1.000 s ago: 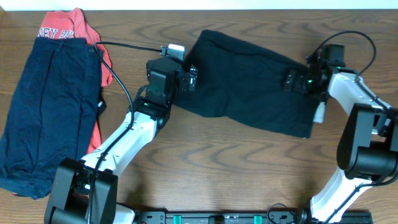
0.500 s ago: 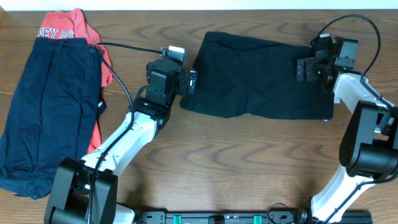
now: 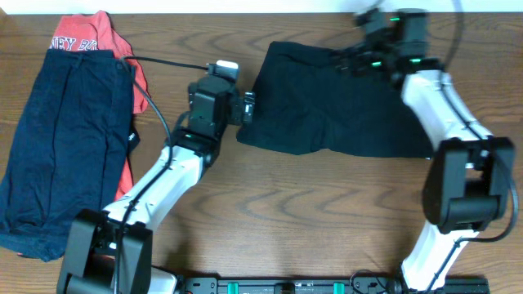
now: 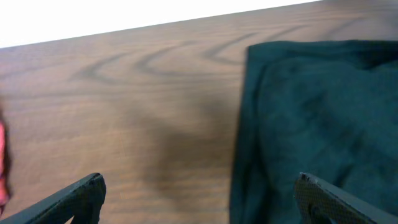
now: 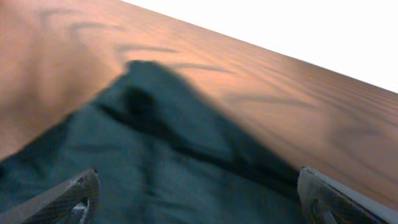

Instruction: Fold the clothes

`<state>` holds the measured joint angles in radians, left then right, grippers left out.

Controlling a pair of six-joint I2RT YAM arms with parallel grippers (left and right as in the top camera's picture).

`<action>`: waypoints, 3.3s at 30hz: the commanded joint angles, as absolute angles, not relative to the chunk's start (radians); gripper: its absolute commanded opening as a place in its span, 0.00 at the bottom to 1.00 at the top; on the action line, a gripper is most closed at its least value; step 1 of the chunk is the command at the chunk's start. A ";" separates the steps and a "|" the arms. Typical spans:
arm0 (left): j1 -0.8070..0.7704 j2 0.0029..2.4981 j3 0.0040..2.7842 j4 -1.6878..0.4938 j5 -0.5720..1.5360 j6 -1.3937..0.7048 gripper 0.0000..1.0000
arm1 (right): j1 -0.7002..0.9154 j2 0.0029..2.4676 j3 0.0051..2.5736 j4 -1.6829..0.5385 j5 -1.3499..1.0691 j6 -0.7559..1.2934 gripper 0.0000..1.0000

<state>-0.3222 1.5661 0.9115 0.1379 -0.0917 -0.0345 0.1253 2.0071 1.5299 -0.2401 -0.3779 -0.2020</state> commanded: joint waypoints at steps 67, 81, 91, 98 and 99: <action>-0.219 1.483 0.925 -0.074 -0.086 -0.087 0.98 | 0.306 2.178 1.832 -0.635 -0.243 0.013 0.99; -0.219 1.483 0.925 -0.075 -0.086 -0.079 0.98 | 0.272 2.178 1.647 -0.817 -0.146 0.216 0.99; -0.219 1.483 0.925 -0.078 -0.086 -0.079 0.98 | 0.273 2.178 1.459 -0.683 -0.142 0.199 0.99; -0.219 1.483 0.925 -0.105 -0.086 -0.079 0.98 | 0.295 2.178 1.411 -0.770 -0.186 0.168 0.99; -0.219 1.483 0.925 -0.112 -0.086 -0.079 0.98 | 0.300 2.178 1.411 -0.793 -0.196 0.158 0.99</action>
<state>-0.2234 1.4895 0.9115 -0.1017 -0.0849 -0.0811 0.2825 2.1155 1.4834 -0.7200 -0.1482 0.1623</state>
